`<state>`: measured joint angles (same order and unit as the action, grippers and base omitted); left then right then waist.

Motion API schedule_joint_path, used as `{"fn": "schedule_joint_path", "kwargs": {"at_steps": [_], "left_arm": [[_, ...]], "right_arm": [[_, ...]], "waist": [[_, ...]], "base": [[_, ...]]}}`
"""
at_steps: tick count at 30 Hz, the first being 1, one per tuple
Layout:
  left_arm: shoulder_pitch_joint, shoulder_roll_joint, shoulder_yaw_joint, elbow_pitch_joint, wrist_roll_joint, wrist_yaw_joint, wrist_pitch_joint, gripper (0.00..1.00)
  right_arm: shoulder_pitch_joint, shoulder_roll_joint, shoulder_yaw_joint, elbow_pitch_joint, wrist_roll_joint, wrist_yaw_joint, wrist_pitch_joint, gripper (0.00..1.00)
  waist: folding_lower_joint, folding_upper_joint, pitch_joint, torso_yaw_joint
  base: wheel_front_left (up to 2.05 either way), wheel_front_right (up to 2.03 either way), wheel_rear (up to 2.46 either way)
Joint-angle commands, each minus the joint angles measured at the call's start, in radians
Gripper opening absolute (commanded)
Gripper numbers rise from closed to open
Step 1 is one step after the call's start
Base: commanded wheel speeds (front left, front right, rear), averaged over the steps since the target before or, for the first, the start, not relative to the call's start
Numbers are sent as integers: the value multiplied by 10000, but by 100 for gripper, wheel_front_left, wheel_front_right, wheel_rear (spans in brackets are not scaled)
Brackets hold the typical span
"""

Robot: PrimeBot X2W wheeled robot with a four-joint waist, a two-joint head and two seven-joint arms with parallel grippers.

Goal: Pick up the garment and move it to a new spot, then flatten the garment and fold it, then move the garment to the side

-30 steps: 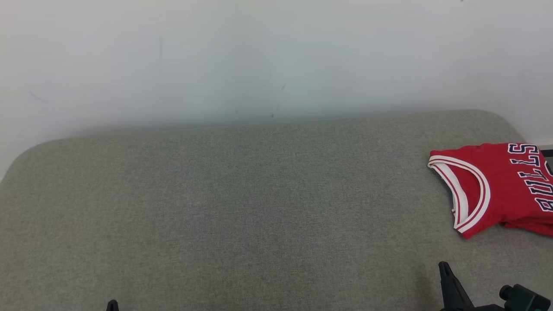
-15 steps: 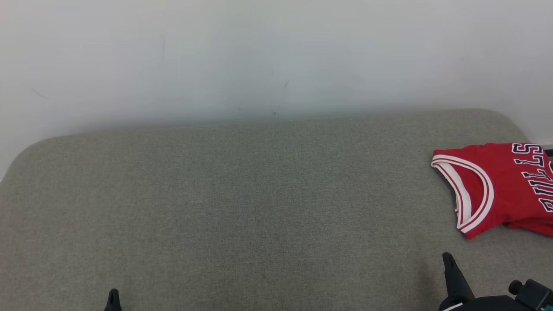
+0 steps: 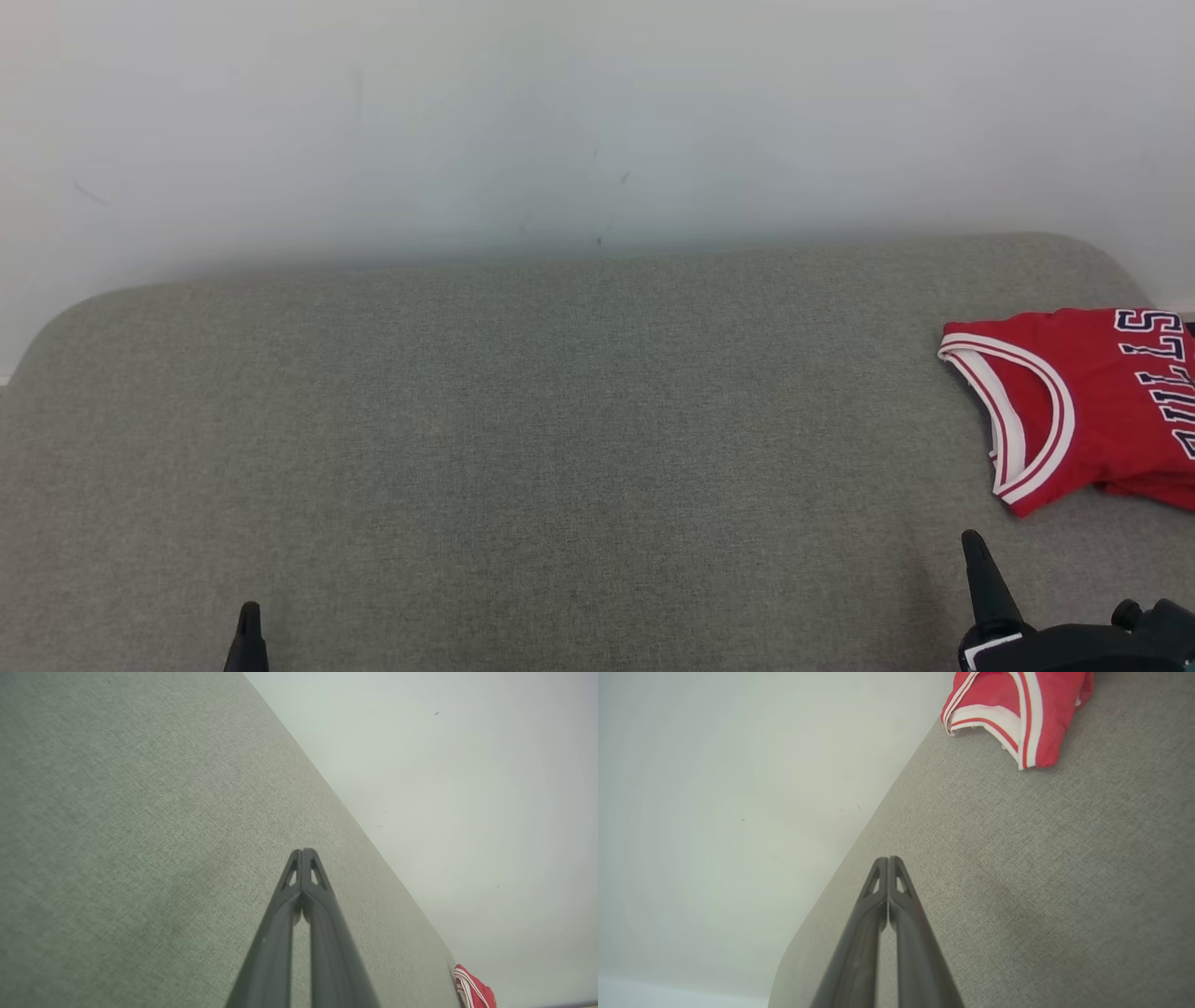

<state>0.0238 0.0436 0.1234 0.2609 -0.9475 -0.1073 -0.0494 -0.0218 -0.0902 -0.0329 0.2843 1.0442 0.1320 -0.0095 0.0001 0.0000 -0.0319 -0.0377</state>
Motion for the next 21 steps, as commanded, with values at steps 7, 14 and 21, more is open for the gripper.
{"fn": "schedule_joint_path", "kwargs": {"at_steps": [7,14,21], "left_arm": [[-384,64,-21,-146,-1055,-81,264,0],[-527,68,-30,-150,-1827,-111,455,0],[-651,71,-40,-153,-2553,-138,632,0]], "right_arm": [[-303,57,-154,-166,883,-12,180,0],[-393,106,-249,-203,1543,-13,329,0],[-470,153,-338,-240,2160,-13,460,0]], "waist": [[-1,0,36,40],[-1,0,70,76],[-1,0,104,112]], "base": [[0,0,0],[0,0,0],[0,0,0]]}}
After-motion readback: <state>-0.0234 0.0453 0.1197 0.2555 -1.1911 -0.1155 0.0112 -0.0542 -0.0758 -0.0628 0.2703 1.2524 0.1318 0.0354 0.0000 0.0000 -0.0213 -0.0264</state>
